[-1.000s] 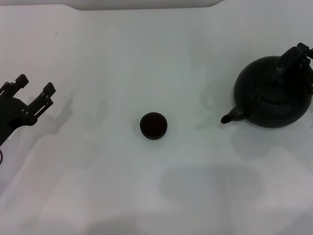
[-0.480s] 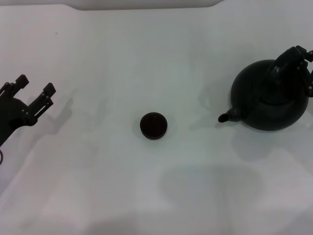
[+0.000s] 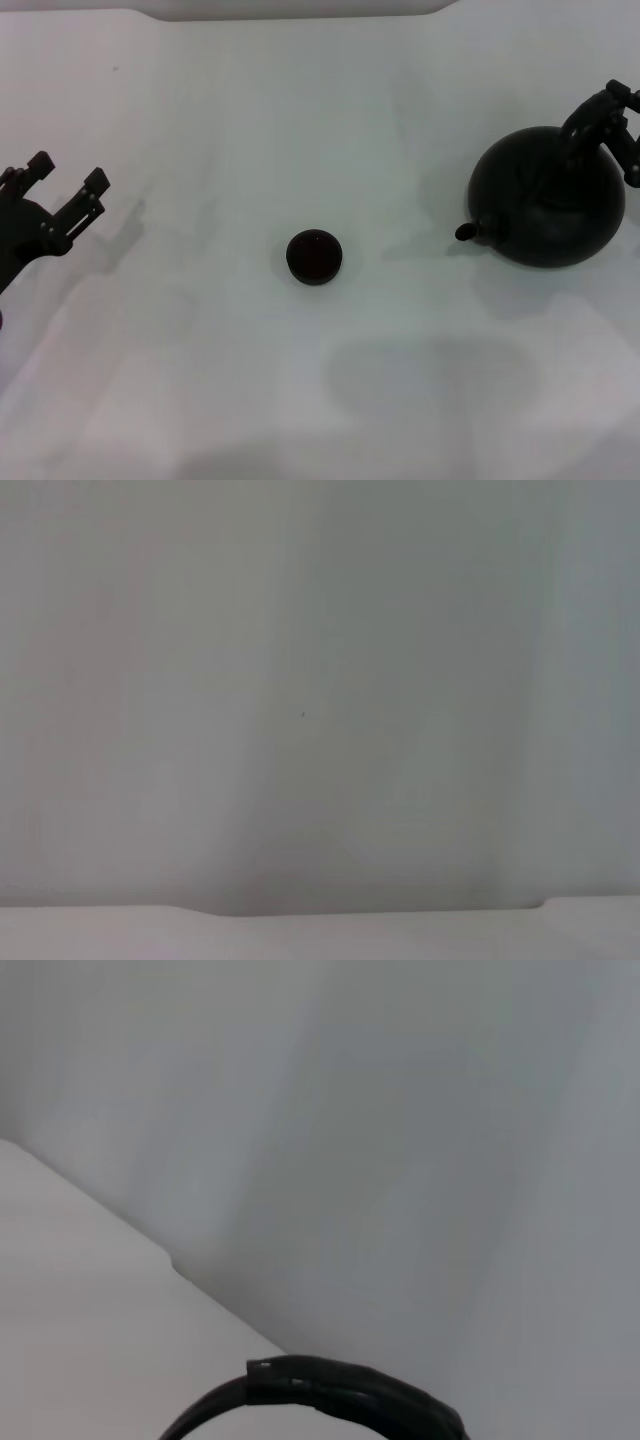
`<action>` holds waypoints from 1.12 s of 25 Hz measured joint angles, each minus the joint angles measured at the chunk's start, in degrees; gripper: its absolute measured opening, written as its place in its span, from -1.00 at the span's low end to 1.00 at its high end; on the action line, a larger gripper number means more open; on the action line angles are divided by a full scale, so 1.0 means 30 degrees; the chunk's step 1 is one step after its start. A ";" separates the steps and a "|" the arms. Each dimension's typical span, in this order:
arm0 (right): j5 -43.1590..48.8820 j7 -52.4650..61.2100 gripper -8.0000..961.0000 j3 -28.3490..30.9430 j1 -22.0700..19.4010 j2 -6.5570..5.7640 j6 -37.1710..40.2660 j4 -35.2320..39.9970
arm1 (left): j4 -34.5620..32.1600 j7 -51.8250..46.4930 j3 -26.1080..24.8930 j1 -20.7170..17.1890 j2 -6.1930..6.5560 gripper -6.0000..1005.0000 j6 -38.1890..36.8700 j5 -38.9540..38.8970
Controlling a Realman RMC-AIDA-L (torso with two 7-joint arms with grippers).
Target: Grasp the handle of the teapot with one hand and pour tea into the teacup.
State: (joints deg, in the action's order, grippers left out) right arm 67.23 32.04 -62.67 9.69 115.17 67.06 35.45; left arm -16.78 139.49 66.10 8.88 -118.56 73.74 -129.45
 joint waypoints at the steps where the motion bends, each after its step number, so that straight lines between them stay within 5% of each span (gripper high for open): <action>1: 0.0002 -0.0014 -0.59 0.0031 0.0015 0.0000 -0.0028 -0.0044 | -0.0001 0.0002 -0.0002 -0.0001 0.0000 0.54 0.0000 -0.0007; 11: -0.0182 0.0235 -0.50 0.0305 -0.0093 -0.0017 0.0803 -0.0357 | -0.0002 0.0064 -0.0015 0.0005 0.0000 0.54 0.0002 -0.0097; 22: 0.0157 0.1459 0.42 0.0462 -0.0705 -0.0195 0.1189 -0.0741 | -0.0002 0.0175 -0.0549 0.0027 -0.0001 0.54 -0.0088 -0.0065; 28: 0.0048 0.1443 0.84 0.3572 -0.1534 -0.0048 0.1933 -0.0992 | -0.0094 0.0557 -0.1001 0.0041 -0.0040 0.54 -0.0274 -0.0112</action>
State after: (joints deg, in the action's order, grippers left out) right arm 67.37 36.37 -51.96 5.09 115.02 72.86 32.47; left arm -17.06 141.16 63.10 9.00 -118.68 72.91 -129.78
